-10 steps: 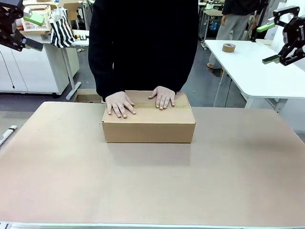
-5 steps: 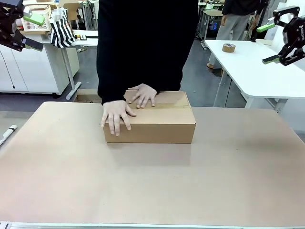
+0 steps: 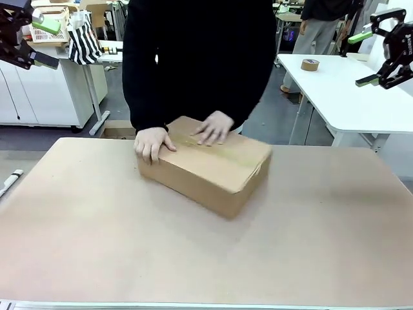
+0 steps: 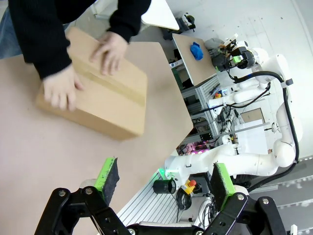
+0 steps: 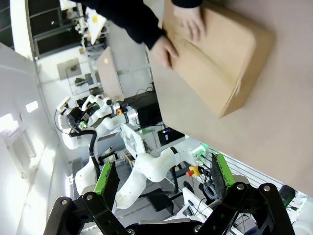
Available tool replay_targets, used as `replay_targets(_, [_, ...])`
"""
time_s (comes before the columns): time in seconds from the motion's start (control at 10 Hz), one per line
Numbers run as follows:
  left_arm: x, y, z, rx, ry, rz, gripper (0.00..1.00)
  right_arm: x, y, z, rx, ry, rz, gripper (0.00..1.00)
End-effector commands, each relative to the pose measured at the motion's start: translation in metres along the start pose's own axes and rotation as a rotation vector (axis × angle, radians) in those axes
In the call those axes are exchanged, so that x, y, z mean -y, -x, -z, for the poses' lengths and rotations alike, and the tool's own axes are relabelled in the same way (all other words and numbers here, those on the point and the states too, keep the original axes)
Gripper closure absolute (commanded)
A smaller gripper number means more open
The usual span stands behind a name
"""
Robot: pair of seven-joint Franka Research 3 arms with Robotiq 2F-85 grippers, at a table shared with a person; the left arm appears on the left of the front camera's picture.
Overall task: Pack the gift set into the box.
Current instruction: Press and hold the closed box until the human finishes sealing it.
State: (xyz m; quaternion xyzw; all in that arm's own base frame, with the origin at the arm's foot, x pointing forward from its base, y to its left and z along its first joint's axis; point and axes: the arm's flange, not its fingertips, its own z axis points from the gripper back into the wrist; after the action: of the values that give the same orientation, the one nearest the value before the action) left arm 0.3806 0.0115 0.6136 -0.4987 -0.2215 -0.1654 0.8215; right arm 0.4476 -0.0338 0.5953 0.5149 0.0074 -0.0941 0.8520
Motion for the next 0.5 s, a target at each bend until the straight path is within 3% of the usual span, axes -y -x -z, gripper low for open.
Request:
replay_targets(0.0, [0.0009,0.0017,0.0019,0.011,0.016,0.002,0.00,-0.0002,0.0023,-0.0005,-0.007,0.006,0.002,0.00])
replay_targets(0.4, [0.0009,0.0017,0.0019,0.011,0.016,0.002,0.00,-0.0002,0.0023,-0.0005,-0.007,0.006,0.002,0.00])
